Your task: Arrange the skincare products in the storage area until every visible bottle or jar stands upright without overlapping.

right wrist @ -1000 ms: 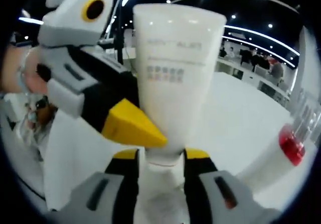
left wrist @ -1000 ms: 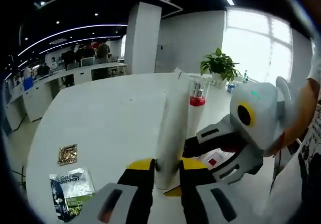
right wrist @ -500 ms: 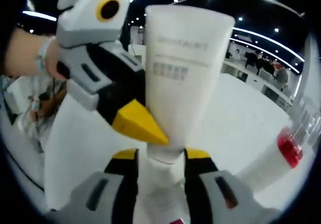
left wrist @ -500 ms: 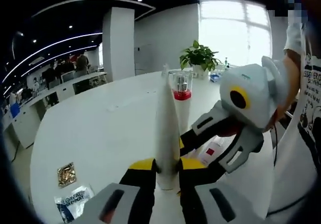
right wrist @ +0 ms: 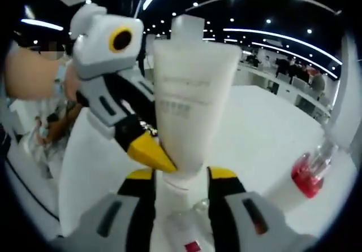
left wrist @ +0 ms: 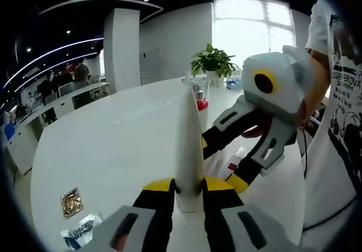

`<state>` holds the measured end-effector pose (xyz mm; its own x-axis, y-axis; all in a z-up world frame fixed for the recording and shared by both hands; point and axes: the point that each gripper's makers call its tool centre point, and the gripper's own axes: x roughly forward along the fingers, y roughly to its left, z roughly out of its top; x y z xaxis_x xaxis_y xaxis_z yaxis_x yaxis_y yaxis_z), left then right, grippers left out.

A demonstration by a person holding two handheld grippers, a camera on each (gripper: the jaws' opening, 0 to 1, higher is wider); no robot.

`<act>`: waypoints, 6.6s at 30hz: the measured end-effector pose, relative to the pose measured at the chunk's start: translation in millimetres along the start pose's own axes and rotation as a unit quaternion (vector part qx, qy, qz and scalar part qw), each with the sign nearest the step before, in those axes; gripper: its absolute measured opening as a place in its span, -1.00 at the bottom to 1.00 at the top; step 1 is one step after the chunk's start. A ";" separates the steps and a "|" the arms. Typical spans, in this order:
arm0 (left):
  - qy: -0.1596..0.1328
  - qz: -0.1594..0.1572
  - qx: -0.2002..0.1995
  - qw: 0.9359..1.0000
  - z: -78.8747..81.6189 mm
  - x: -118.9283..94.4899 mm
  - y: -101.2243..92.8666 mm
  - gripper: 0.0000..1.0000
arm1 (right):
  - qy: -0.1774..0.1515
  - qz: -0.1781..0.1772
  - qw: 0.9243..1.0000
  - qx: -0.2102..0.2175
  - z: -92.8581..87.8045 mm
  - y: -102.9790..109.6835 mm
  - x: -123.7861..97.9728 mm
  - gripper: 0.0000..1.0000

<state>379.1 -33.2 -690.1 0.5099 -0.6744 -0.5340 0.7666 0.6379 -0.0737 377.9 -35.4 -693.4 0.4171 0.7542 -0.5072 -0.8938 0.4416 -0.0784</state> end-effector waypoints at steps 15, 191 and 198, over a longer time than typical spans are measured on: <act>0.034 0.053 -0.066 0.996 -54.8 20.5 0.0 -0.49 | -0.009 -0.037 0.999 0.019 -11.8 -9.0 -49.8 -0.34; 0.106 -0.069 0.069 0.990 -13.5 73.6 -27.4 -0.54 | 0.124 0.135 0.981 -0.066 -114.8 -70.9 -74.3 -0.65; 0.126 -0.066 0.078 0.987 -24.0 70.9 -28.3 -0.57 | 0.127 0.141 0.978 -0.087 -104.1 -69.5 -81.3 -0.65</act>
<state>384.2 -90.2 -746.1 0.3032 -0.6217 -0.7221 0.8806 0.4724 -0.0369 389.0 -178.0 -736.0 0.1159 0.6798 -0.7241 -0.9911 0.1277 -0.0388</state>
